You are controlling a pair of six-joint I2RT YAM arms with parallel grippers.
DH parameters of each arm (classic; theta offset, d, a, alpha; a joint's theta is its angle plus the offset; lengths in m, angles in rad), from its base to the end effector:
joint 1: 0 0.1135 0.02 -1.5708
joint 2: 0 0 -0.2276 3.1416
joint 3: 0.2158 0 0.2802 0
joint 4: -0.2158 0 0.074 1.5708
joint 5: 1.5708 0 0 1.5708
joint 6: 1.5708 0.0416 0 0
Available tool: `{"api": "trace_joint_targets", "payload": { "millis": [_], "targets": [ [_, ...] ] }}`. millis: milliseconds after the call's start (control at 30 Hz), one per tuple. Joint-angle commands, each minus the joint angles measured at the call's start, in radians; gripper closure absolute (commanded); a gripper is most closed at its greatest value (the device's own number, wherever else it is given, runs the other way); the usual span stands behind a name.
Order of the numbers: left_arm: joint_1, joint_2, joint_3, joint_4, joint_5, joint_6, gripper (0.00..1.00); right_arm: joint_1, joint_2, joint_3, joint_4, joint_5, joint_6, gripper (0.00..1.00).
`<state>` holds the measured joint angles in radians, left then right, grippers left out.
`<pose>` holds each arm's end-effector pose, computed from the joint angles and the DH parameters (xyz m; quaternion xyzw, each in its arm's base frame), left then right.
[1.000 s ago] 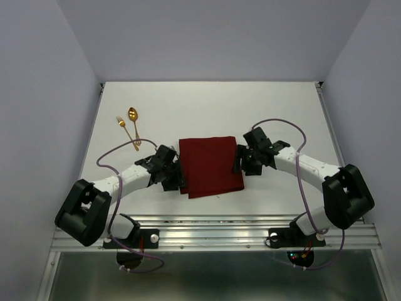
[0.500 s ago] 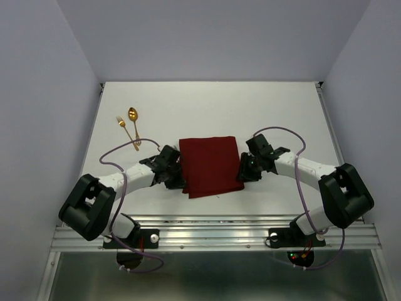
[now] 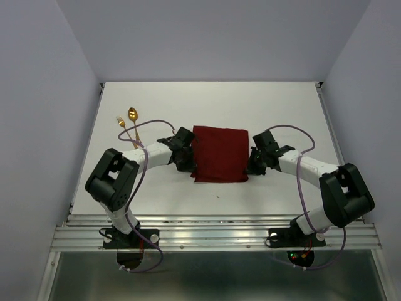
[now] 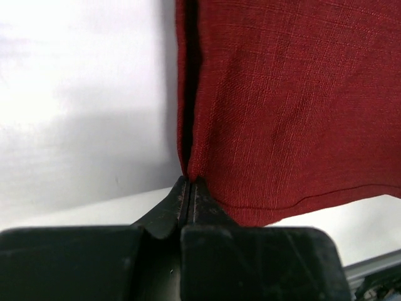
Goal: Fold the napkin into a case and place the utensils inside
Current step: Move the square-folded napkin to the center of the board, then smooth out the square-folded napkin at the center of the board.
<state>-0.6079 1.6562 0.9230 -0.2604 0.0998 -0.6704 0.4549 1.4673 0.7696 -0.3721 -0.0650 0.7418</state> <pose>0.2816 -0.2010 0.1050 -0.0157 0.9574 -0.2079 0.1996 0.2685 0.1343 0.1087 0.1305 0.9595 0.1656 0.1870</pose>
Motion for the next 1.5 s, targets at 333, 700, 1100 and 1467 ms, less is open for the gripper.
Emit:
{"api": "trace_joint_targets", "payload": {
  "millis": [333, 700, 1100, 1467],
  "targets": [
    [-0.006, -0.032, 0.109, -0.089, -0.032, 0.080, 1.00, -0.047, -0.050, 0.017, 0.039, 0.082, -0.005, 0.30],
    [-0.006, -0.055, 0.024, -0.076, -0.041, 0.009, 0.51, -0.065, -0.076, 0.054, -0.065, 0.067, -0.050, 0.06],
    [-0.006, -0.032, 0.011, -0.091, -0.063, 0.034, 0.46, -0.065, -0.024, 0.020, -0.004, -0.041, -0.027, 0.41],
    [-0.009, -0.003, -0.041, 0.035, 0.031, -0.023, 0.61, -0.065, 0.013, -0.026, 0.059, -0.067, -0.001, 0.69]
  ]
}}
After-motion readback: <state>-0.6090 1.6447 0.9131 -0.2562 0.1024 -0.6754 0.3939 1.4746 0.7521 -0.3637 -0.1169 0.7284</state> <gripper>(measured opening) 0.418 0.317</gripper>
